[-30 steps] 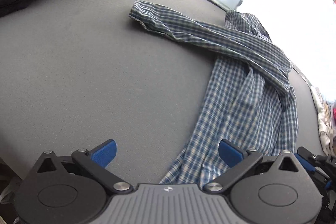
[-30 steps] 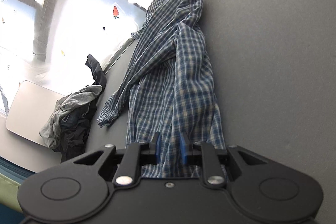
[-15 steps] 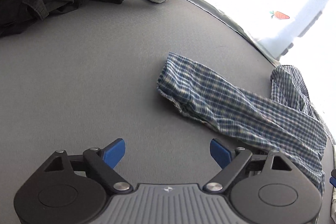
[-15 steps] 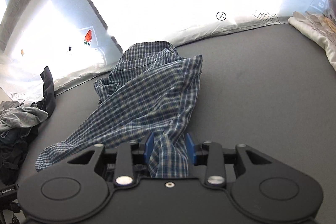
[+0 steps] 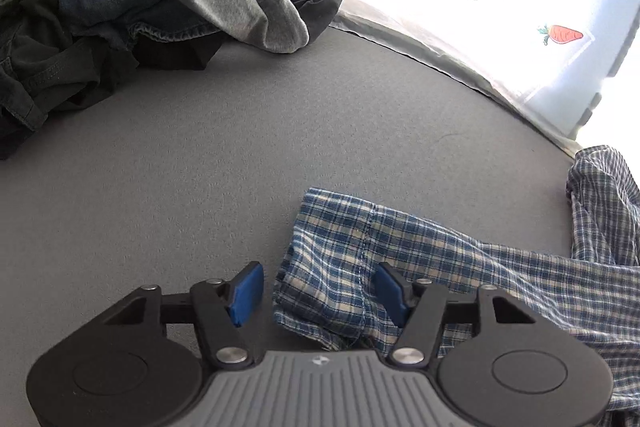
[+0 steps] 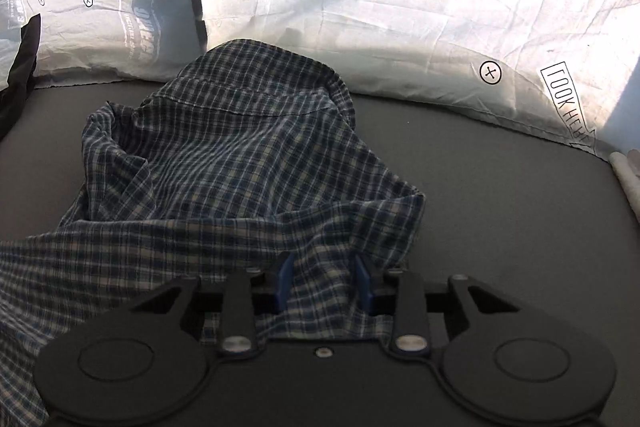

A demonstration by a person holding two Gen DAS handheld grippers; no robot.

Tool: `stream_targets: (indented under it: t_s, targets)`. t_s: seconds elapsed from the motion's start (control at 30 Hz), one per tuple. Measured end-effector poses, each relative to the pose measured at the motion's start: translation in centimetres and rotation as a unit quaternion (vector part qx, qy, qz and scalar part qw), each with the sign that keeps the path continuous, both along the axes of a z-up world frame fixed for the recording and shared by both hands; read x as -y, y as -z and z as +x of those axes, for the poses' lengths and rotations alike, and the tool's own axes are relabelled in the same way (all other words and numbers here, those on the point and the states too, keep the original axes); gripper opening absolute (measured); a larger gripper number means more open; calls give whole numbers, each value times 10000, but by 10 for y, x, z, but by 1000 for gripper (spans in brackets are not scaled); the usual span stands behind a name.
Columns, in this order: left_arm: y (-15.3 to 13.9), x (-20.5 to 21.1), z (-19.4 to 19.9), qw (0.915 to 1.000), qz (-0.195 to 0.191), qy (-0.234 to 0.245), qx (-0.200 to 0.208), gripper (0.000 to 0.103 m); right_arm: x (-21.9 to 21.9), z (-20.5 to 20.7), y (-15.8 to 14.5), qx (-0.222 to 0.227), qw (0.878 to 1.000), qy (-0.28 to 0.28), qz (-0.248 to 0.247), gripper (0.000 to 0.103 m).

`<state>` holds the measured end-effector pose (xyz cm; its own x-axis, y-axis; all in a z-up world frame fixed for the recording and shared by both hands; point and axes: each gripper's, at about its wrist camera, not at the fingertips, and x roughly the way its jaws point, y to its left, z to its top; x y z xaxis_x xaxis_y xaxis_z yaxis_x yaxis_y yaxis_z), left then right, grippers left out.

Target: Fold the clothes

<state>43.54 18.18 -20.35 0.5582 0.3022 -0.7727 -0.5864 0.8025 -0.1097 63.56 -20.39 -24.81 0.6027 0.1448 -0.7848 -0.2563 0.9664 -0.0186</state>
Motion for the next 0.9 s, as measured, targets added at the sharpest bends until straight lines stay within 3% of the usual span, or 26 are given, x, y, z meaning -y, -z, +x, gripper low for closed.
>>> stream_targets:
  t_s: [0.2, 0.27, 0.33, 0.37, 0.4, 0.47, 0.67, 0.9]
  targets:
    - [0, -3, -2, 10000, -79, -3, 22, 43, -1, 1, 9, -47, 10000, -17, -59, 38]
    - [1, -2, -1, 10000, -67, -41, 33, 41, -2, -1, 10, 2, 9999, -133, -2, 28]
    - [1, -1, -1, 9999, -128, -33, 98, 31, -2, -2, 9, 17, 9997, -230, 17, 9]
    - [1, -1, -1, 9996, -230, -12, 153, 16, -1, -2, 7, -21, 9997, -217, 71, 8]
    - [-1, -1, -2, 9993, -319, -17, 217, 10, 2, -1, 5, -44, 9997, -166, 167, 6]
    - [-9, 4, -2, 9992, -245, -13, 328, 8, 8, -2, -2, 13, 9995, -48, 313, 5]
    - [-69, 13, -8, 9933, 21, 133, 1149, 6, 31, -17, -49, 603, 9949, 96, 800, 4]
    - [-155, 34, -11, 9714, 381, 418, 2305, 6, 56, -29, -90, 1035, 9819, 449, 1523, 3]
